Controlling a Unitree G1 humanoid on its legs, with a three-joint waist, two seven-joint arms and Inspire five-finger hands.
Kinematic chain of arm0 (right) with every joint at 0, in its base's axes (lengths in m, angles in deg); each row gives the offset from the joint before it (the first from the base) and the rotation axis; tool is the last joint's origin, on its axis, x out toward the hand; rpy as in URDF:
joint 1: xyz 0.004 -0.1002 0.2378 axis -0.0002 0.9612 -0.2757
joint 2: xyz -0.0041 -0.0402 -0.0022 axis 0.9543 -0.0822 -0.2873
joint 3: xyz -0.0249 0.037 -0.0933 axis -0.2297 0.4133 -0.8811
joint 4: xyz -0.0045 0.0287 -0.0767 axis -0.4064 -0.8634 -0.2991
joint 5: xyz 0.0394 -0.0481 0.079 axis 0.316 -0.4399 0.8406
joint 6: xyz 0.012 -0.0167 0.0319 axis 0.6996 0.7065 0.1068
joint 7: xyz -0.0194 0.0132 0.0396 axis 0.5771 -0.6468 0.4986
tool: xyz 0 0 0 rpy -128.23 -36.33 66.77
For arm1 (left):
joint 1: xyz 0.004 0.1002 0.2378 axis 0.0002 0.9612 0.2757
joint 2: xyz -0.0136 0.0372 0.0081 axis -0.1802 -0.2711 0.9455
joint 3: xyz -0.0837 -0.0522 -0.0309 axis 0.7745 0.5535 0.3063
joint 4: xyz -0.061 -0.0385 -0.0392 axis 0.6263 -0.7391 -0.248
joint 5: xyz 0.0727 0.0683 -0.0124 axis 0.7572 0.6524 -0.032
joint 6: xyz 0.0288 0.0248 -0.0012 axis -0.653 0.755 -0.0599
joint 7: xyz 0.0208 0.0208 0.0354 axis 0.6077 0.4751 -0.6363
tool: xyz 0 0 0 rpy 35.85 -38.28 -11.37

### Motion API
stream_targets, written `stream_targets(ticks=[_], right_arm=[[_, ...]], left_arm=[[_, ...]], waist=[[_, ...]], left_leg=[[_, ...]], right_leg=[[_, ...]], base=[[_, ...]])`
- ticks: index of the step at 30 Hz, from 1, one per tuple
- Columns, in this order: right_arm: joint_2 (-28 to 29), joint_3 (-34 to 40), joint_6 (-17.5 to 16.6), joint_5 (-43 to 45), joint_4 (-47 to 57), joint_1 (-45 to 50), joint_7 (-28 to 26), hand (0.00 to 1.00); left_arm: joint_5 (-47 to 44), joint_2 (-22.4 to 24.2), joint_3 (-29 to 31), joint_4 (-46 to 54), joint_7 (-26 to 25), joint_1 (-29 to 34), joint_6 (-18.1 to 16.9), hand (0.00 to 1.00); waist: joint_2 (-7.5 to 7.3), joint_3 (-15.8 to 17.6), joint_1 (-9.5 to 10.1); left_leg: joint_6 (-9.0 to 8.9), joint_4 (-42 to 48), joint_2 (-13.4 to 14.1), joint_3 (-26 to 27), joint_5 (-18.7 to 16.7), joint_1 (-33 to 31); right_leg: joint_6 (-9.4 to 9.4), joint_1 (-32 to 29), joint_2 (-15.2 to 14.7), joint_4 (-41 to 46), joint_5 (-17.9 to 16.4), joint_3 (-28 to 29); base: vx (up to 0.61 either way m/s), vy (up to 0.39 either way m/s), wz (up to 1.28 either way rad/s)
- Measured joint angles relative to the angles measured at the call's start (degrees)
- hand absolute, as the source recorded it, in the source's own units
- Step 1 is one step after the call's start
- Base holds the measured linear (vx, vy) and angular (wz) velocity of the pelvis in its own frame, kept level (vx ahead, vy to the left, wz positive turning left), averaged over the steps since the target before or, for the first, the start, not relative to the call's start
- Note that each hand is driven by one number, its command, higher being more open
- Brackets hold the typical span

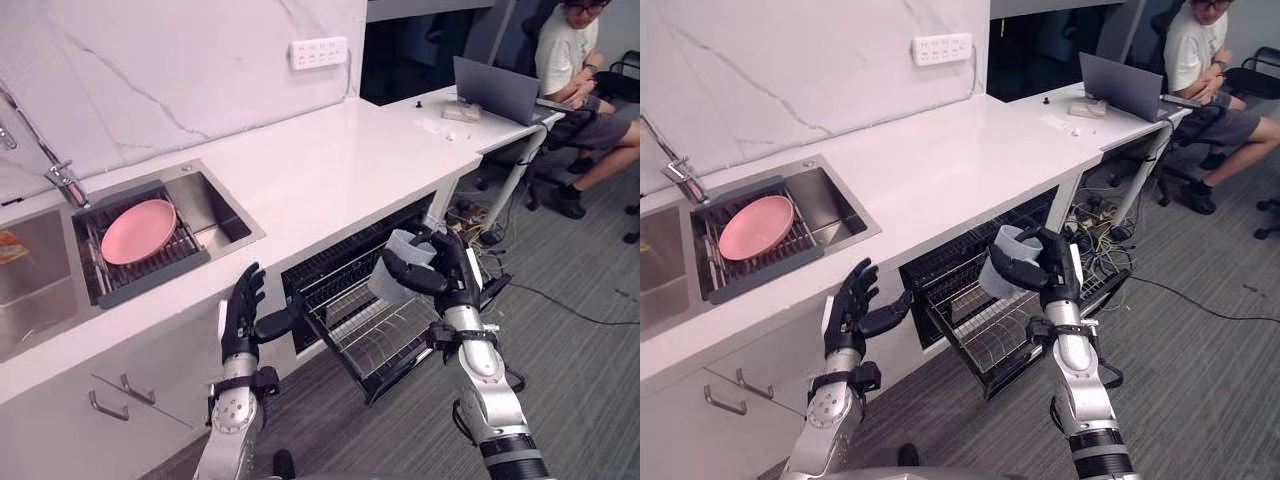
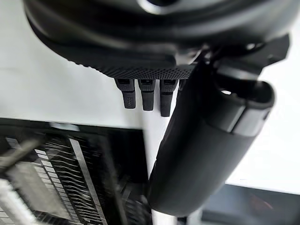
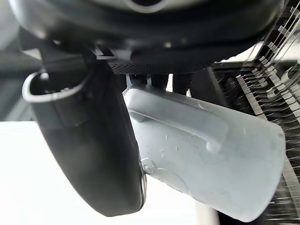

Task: Walk over to the sink, pick up the cup, carry it to the dishwasher, place the cup inside the dishwasher, then close the dishwasher door

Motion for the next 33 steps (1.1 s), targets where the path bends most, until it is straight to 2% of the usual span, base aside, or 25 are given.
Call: stream_targets(ticks=[2,4,8,14,15,21,24,28,33], right_arm=[[-0.87,-0.28,0.62,-1.49,-3.87,-0.19,-0.2,0.3],[-0.91,-0.58,1.34,-3.8,-7.44,-1.12,-0.2,0.3],[-1.8,-2.18,2.16,-9.59,-15.98,-7.6,0.15,0.3],[-3.09,-1.87,3.55,-14.15,-25.21,-21.17,3.95,0.3],[-3.63,-1.84,3.68,-15.05,-25.24,-22.83,4.97,0.9],[-4.4,-1.79,4.61,-19.06,-25.3,-29.42,8.5,0.9],[-3.27,-0.69,4.98,-19.02,-24.6,-29.98,9.94,0.9],[-1.7,0.38,5.17,-18.98,-21.39,-29.87,11.16,0.9],[0.98,2.28,5.16,-18.56,-13.04,-23.56,12.12,0.9]], left_arm=[[-0.11,-0.13,-0.03,-1.41,1.0,-0.13,-0.05,0.9],[-0.15,-0.68,0.04,-3.23,1.8,-0.37,-0.02,0.9],[-0.79,-1.37,1.8,-6.46,3.54,-1.73,0.35,0.9],[-0.52,-2.12,3.8,-9.56,3.23,-5.79,0.51,0.9],[-0.27,-2.04,4.16,-9.74,2.5,-6.14,0.58,0.9],[1.62,-0.86,4.34,-9.62,0.18,-6.3,0.57,0.9],[1.86,0.62,4.31,-9.66,-0.64,-6.4,0.58,0.9],[3.86,1.21,4.08,-9.77,-0.9,-7.75,0.59,0.9],[3.87,1.35,2.88,-12.98,-0.61,-9.21,0.84,0.9]], waist=[[-0.21,0.47,0.77],[-0.41,2.39,1.29],[-0.62,10.04,1.86],[-0.15,18.1,2.5],[-0.14,19.24,2.63],[1.23,21.21,4.44],[1.18,21.36,5.3],[1.2,22.4,5.17],[1.14,22.68,4.96]], left_leg=[[-0.02,0.12,0.02,-0.88,0.54,-1.56],[0.1,0.27,-0.02,-1.84,1.27,-2.66],[-0.05,0.31,-0.9,-4.39,3.38,-6.24],[-0.76,0.81,-1.66,-3.98,5.2,-12.07],[-0.76,0.87,-1.59,-3.09,5.2,-12.49],[-0.79,2.69,0.01,0.01,5.24,-15.16],[-0.81,4.3,0.25,0.12,5.71,-15.76],[-0.37,4.65,0.37,-0.25,5.93,-15.51],[-0.62,4.31,0.29,-0.93,5.24,-13.53]], right_leg=[[-0.05,-1.42,-0.01,1.23,-0.33,-1.03],[-0.14,-3.1,-0.1,3.85,-1.49,-1.91],[-0.32,-9.96,-1.35,14.86,-6.11,-3.97],[-0.98,-19.43,-3.72,26.48,-10.28,-5.55],[-1.15,-20.31,-4.19,28.13,-11.09,-5.97],[-2.31,-23.24,-4.25,31.15,-12.76,-7.0],[-2.38,-22.74,-4.22,31.43,-13.41,-7.15],[-2.42,-21.62,-4.17,30.72,-13.62,-7.94],[-2.45,-18.34,-4.09,28.83,-13.88,-9.36]], base=[[0.01,-0.006,0.31],[-0.01,-0.02,0.32],[-0.07,-0.041,0.36],[-0.14,-0.079,0.31],[-0.08,-0.087,0.29],[-0.05,-0.112,0.11],[0.08,-0.091,0.03],[0.1,-0.069,0.06],[0.06,-0.052,0.08]])
